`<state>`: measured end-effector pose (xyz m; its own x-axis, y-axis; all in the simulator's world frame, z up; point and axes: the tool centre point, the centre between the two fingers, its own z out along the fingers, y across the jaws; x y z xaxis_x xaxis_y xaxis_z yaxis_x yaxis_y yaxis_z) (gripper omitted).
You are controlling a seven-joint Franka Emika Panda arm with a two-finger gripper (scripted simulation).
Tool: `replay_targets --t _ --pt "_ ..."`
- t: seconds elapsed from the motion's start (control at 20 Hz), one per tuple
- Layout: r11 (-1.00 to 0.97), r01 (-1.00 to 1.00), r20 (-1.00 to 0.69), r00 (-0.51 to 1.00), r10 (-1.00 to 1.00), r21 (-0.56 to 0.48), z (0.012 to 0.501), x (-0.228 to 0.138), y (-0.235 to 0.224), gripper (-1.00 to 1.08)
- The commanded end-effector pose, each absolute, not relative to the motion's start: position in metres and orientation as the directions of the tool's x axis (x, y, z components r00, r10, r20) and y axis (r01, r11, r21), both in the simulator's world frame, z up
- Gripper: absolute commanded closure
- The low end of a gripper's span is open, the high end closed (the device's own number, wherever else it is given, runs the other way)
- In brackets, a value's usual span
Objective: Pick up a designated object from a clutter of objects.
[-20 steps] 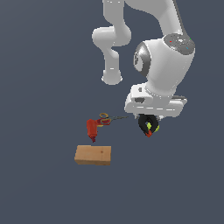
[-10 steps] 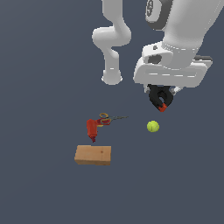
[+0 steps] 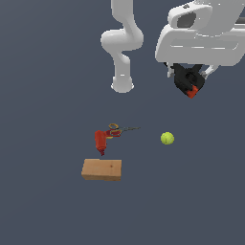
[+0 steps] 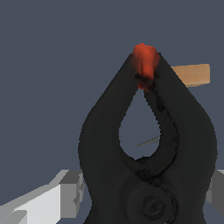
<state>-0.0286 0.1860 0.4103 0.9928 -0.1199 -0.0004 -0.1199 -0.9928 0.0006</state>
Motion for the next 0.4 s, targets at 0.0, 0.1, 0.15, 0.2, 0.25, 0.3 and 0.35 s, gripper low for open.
replay_targets --t 0.0,0.1,0.15,0.2,0.25,0.3,0.35 --pt "-0.993 -0.12 0.0 0.993 -0.12 0.0 0.423 -0.031 0.188 1.08" --pt "-0.993 -0.12 0.0 0.993 -0.12 0.0 0.429 -0.032 0.19 1.08" --pt "-0.993 -0.121 0.0 0.993 -0.121 0.0 0.431 -0.033 0.19 1.08" --pt "-0.993 -0.121 0.0 0.993 -0.121 0.0 0.432 -0.033 0.19 1.08" --pt "-0.993 -0.121 0.0 0.993 -0.121 0.0 0.434 -0.033 0.191 1.08" --pt "-0.993 -0.121 0.0 0.993 -0.121 0.0 0.434 -0.033 0.191 1.08" --pt "-0.993 -0.121 0.0 0.993 -0.121 0.0 0.434 -0.033 0.191 1.08"
